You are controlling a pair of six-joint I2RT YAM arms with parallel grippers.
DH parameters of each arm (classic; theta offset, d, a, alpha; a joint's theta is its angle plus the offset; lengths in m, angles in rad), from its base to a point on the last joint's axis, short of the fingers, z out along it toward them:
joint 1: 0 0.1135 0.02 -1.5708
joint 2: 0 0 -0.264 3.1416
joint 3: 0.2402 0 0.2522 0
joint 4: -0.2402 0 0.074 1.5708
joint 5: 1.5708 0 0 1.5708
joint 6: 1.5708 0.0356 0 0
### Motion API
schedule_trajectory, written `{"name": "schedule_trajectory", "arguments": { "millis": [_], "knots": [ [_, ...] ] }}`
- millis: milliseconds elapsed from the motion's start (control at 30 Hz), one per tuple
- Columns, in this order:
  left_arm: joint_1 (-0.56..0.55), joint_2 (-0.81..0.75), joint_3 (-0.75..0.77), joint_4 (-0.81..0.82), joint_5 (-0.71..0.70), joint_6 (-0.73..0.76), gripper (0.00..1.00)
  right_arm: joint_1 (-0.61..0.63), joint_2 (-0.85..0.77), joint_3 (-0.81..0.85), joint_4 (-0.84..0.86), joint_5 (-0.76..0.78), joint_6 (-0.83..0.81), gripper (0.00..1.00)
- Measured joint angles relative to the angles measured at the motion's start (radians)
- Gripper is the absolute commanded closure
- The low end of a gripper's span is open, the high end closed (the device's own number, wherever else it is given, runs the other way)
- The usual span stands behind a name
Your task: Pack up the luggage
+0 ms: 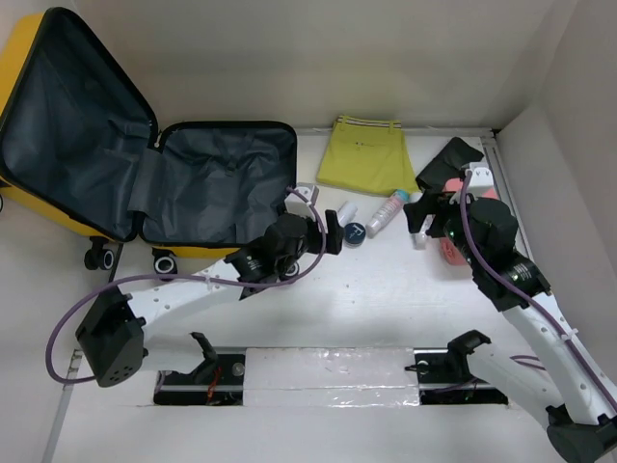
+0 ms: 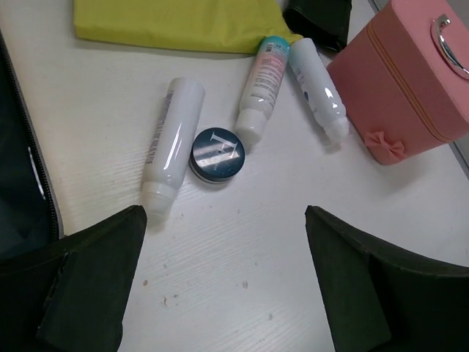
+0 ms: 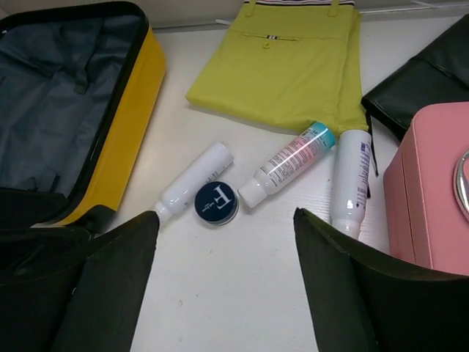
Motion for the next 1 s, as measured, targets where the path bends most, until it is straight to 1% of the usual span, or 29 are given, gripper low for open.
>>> {"name": "schedule_trajectory", "arguments": {
  "millis": [33,100,133,167,233,267,300,333,367,467,500,567,667,700,733,767,800,833,1000],
  "knots": [
    [0.0,0.01,0.005,0.005,0.005,0.001,0.15,0.0,0.0,0.0,0.0,0.003,0.0,0.35],
    [0.0,0.026,0.009,0.014,0.016,0.003,0.17,0.0,0.001,0.001,0.0,0.012,0.003,0.48],
    [0.0,0.029,0.009,0.016,0.025,0.003,0.19,0.0,0.004,0.003,-0.001,0.019,0.008,0.57],
    [0.0,0.033,0.01,0.019,0.033,0.003,0.19,0.0,0.008,0.005,0.0,0.028,0.011,0.77],
    [0.0,0.041,0.012,0.027,0.05,0.004,0.23,0.0,0.026,0.014,-0.005,0.047,0.019,0.91],
    [0.0,0.043,0.012,0.031,0.057,0.005,0.23,0.0,0.038,0.021,-0.008,0.059,0.024,0.97],
    [0.0,0.045,0.012,0.033,0.062,0.005,0.25,0.0,0.05,0.027,-0.011,0.072,0.029,0.99],
    [0.0,0.047,0.012,0.037,0.066,0.006,0.25,0.0,0.063,0.035,-0.022,0.088,0.037,0.99],
    [0.0,0.049,0.012,0.041,0.069,0.006,0.29,0.0,0.075,0.043,-0.035,0.106,0.044,0.99],
    [0.0,0.06,0.012,0.052,0.079,0.007,0.33,0.0,0.1,0.061,-0.079,0.171,0.061,0.99],
    [0.0,0.064,0.012,0.054,0.083,0.007,0.36,-0.002,0.101,0.063,-0.091,0.186,0.066,0.99],
    [0.0,0.071,0.012,0.056,0.082,0.008,0.37,-0.016,0.102,0.064,-0.113,0.207,0.074,0.99],
    [0.0,0.08,0.014,0.048,0.058,0.018,0.4,-0.049,0.113,0.064,-0.13,0.229,0.09,0.87],
    [0.0,0.087,0.016,0.044,0.048,0.023,0.41,-0.064,0.121,0.065,-0.135,0.234,0.094,0.8],
    [0.0,0.097,0.023,0.039,0.039,0.027,0.41,-0.082,0.134,0.066,-0.14,0.243,0.097,0.64],
    [0.0,0.108,0.028,0.037,0.034,0.031,0.42,-0.106,0.151,0.069,-0.146,0.25,0.101,0.58],
    [0.0,0.119,0.033,0.037,0.031,0.033,0.42,-0.134,0.176,0.077,-0.161,0.258,0.095,0.54],
    [0.001,0.127,0.034,0.038,0.034,0.036,0.42,-0.163,0.199,0.086,-0.167,0.263,0.093,0.53],
    [0.0,0.138,0.023,0.068,0.084,0.042,0.42,-0.326,0.311,0.12,-0.177,0.26,0.074,0.54]
  ]
}}
